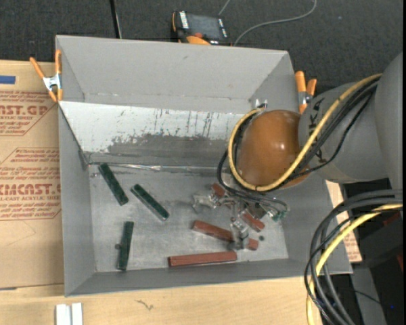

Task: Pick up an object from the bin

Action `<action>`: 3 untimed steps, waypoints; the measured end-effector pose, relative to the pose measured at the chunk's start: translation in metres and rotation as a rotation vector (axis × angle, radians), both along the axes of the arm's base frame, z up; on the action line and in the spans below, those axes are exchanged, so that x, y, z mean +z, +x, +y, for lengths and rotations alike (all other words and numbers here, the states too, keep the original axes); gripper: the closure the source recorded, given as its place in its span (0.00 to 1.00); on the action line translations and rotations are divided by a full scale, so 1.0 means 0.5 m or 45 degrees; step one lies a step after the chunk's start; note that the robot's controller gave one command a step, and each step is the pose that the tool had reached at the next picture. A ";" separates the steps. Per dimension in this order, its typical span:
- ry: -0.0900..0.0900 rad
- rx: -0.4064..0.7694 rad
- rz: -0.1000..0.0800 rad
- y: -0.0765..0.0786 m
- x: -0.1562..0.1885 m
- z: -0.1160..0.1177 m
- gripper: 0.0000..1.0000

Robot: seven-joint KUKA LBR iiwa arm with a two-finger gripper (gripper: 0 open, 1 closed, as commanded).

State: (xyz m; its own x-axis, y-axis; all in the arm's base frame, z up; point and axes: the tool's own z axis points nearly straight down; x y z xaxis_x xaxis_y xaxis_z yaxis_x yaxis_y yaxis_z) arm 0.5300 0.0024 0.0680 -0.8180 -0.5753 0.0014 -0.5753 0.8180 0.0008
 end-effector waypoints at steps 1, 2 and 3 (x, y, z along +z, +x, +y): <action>0.002 0.001 -0.001 0.001 0.002 0.003 1.00; 0.003 0.498 -0.005 0.047 0.003 0.033 1.00; -0.002 0.851 -0.013 0.089 0.391 -0.061 1.00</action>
Offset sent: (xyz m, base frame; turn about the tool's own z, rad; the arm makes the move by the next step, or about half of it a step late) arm 0.0000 0.0000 0.0000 0.0000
